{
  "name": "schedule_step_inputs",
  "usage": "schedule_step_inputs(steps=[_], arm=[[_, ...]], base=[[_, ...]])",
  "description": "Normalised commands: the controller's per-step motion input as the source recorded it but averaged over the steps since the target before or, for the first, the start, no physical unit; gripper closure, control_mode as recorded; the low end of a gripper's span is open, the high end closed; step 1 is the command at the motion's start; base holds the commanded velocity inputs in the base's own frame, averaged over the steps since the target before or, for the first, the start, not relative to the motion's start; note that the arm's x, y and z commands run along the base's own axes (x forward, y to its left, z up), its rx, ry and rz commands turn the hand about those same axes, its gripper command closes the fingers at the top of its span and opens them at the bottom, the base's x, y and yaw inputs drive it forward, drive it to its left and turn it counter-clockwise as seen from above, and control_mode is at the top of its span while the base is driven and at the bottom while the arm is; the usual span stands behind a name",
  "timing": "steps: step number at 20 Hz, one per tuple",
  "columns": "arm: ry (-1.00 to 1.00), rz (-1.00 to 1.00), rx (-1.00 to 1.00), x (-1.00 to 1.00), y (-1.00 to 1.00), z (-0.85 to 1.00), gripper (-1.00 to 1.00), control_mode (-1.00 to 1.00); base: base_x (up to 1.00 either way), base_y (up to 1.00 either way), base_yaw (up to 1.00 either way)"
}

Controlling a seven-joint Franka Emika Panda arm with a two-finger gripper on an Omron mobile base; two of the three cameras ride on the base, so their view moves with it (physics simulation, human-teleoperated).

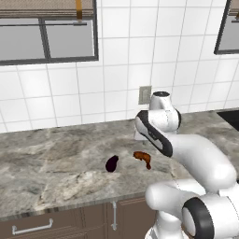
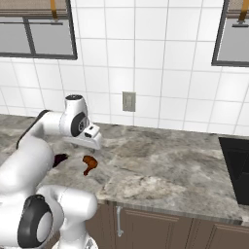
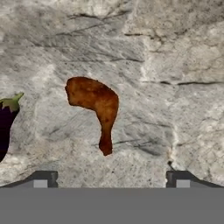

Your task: Open the fridge, remove the kiwi, eggplant, and chicken drumstick, and place them on any counter.

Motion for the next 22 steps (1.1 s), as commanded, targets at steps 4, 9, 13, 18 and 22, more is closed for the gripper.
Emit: schedule_step_inputs(steps=[4, 9, 13, 18, 22], arm=[[-0.23, 0.02, 0.0, -0.49, 0.0, 0.99, -1.0, -1.0], [-0.19, 0.04, 0.0, -0.76, 0.0, 0.96, -1.0, -1.0], [-0.18, 0.05, 0.0, -0.98, 0.0, 0.63, -1.0, -1.0], [-0.16, 0.05, 0.0, -0.92, 0.01, 0.19, -1.0, -1.0], [-0.18, 0.1, 0.0, -0.62, 0.03, 0.1, -1.0, -1.0]], base=[[0.0, 0.0, 0.0], [0.0, 0.0, 0.0], [0.0, 0.0, 0.0], [0.0, 0.0, 0.0], [0.0, 0.0, 0.0]])
